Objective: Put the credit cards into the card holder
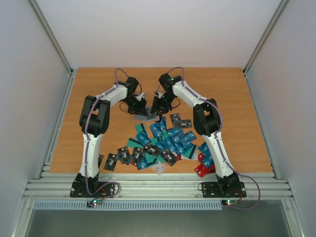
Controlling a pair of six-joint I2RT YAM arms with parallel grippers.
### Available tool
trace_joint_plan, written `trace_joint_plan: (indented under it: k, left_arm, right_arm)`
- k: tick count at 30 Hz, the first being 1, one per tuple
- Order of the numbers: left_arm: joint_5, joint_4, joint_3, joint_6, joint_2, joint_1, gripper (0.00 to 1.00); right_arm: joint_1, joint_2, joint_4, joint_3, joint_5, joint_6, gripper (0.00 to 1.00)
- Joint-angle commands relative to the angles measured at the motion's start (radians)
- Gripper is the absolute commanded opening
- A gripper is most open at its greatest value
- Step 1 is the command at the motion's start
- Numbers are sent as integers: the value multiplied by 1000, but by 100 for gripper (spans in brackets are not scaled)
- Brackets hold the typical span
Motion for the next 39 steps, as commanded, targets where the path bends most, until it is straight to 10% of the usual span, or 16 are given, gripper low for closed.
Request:
trace_joint_plan:
  k: [1, 39]
  left_arm:
    - [-16, 3, 4, 8, 57, -11, 0]
    - [-24, -18, 29, -3, 1, -14, 0]
  right_arm:
    - [14, 22, -9, -2, -1, 0, 34]
    - [30, 2, 22, 34, -54, 7, 34]
